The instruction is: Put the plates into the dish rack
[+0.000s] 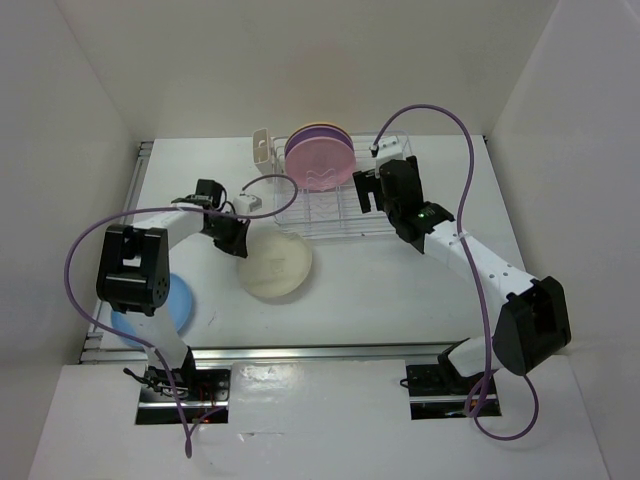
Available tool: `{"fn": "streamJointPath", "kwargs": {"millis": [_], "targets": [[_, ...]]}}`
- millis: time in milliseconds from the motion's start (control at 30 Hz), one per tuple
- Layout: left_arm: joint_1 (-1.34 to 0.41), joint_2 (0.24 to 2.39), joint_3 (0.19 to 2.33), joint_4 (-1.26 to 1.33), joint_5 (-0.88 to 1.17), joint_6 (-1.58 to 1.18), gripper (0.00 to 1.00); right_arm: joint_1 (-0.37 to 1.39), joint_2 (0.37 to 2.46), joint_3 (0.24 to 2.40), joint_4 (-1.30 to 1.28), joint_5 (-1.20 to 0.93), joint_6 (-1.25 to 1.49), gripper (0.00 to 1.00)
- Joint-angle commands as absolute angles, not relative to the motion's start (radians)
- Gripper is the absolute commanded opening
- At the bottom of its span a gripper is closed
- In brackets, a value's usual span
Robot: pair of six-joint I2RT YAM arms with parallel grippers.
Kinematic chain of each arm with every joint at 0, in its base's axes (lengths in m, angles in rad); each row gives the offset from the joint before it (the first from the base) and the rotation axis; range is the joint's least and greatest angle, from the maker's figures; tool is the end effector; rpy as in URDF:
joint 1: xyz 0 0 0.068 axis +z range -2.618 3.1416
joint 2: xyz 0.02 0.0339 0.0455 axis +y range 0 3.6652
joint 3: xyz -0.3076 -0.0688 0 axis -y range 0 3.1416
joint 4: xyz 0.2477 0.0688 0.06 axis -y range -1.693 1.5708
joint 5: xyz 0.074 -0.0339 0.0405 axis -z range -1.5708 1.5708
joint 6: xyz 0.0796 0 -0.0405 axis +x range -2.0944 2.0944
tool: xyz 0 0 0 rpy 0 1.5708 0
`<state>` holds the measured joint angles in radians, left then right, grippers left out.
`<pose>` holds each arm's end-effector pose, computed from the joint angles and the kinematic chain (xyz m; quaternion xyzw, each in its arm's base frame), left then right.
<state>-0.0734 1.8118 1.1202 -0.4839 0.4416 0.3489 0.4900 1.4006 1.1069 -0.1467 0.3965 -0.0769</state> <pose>0.3752 -0.0617 0.1657 0.2426 0.9265 -0.1864 0.2193 0.3283 0.1403 0.3395 -0.1303 0.8244 -0.0551 0.5480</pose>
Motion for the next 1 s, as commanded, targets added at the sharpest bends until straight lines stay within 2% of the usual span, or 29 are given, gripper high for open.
{"fn": "streamJointPath", "kwargs": {"millis": [0, 400, 567, 700, 967], "targets": [[-0.083, 1.853, 1.129, -0.474, 0.316, 0.374, 0.00, 0.483, 1.394, 1.109, -0.080, 0.414, -0.084, 1.00], [-0.083, 1.741, 1.100, -0.404, 0.212, 0.407, 0.00, 0.483, 1.385, 1.088, -0.069, 0.414, -0.084, 1.00], [-0.058, 1.677, 1.048, -0.324, 0.034, 0.416, 0.00, 0.483, 1.385, 1.088, -0.060, 0.414, -0.084, 1.00], [-0.037, 1.618, 1.026, -0.291, -0.015, 0.448, 0.00, 0.483, 1.385, 1.088, -0.060, 0.414, -0.084, 1.00], [-0.026, 1.407, 0.994, -0.212, -0.014, 0.535, 0.00, 0.483, 1.385, 1.088, -0.060, 0.396, -0.075, 1.00]]}}
